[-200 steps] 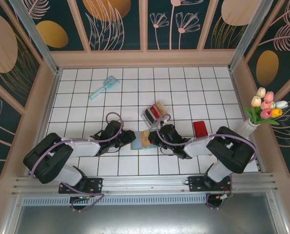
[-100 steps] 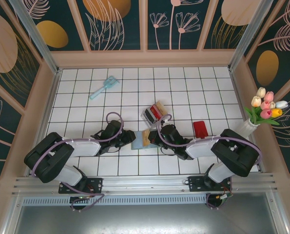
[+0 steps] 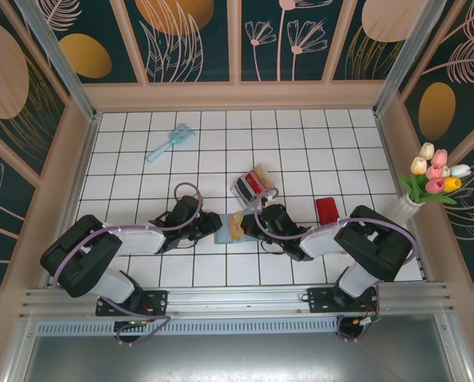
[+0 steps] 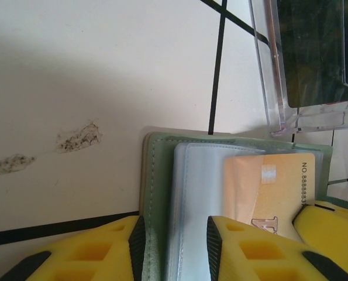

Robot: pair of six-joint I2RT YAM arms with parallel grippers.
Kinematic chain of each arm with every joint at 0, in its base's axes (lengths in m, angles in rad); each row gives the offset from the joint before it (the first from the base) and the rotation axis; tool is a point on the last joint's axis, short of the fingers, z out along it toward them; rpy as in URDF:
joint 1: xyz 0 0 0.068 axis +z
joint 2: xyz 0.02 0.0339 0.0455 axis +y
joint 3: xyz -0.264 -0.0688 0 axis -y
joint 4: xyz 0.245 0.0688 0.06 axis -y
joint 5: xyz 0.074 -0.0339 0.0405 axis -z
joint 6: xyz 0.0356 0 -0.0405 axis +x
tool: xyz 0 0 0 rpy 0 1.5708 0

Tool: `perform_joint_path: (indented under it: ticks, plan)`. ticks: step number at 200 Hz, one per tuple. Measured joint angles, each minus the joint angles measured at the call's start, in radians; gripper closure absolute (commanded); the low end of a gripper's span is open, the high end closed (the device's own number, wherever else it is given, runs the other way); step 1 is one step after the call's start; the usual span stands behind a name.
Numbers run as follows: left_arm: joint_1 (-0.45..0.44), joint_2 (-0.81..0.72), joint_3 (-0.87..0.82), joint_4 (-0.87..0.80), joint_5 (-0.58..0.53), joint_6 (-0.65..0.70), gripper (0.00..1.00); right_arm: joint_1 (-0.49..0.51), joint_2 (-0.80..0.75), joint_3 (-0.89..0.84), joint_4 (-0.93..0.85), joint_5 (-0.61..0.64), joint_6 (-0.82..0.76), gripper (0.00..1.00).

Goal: Put the credit cards into the card holder

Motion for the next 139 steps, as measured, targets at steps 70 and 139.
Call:
perform_joint_path:
  ticks: [70, 139]
  plan:
    - [0.0, 0.01, 0.006, 0.004, 0.001, 0.002, 0.65, 0.001, -0.11, -0.031, -0.084, 0.069, -0.003, 1.0]
    - [0.0, 0.012, 0.008, 0.004, 0.002, 0.003, 0.65, 0.003, -0.043, -0.032, -0.036, 0.079, -0.005, 1.0]
